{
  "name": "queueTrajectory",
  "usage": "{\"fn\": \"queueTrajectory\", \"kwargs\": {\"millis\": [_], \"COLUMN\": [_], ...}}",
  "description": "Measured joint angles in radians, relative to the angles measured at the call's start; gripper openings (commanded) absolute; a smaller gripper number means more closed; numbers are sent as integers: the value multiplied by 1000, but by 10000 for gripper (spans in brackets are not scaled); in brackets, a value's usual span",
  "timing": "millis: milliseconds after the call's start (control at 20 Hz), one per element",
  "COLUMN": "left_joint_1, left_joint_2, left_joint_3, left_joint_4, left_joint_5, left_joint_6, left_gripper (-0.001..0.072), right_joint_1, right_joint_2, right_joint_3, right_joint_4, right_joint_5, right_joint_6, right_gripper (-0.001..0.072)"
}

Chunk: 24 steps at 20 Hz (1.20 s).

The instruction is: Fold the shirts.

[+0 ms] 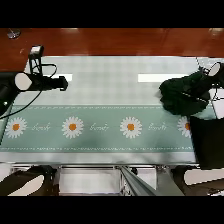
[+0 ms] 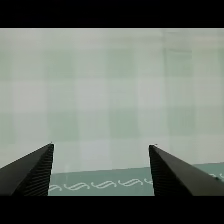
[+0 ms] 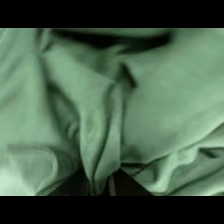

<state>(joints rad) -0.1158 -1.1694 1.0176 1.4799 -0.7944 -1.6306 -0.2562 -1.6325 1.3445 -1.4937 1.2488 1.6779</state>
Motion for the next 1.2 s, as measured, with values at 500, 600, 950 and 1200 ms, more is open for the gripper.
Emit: {"fn": "queueTrajectory", "kwargs": {"millis": [500,600,950,1200], "left_joint_1": [21,14,10,10], "left_joint_2": [444,549,653,614], "left_joint_3": [-206,-283,-383,-392], "left_joint_4": [-148,-202,-294,-307], "left_joint_5": [-256,-265,-276,-250], "left_joint_6": [91,98,93,89], "left_gripper": [702,702,701,701], "right_joint_1": [49,85,250,438], "right_joint_2": [338,395,529,558], "right_joint_3": [420,500,695,597], "right_joint_4": [185,193,234,299], "right_joint_5": [-74,-88,-144,9], "right_joint_6": [-142,-156,-208,-231], "right_gripper": [29,29,29,29]}}
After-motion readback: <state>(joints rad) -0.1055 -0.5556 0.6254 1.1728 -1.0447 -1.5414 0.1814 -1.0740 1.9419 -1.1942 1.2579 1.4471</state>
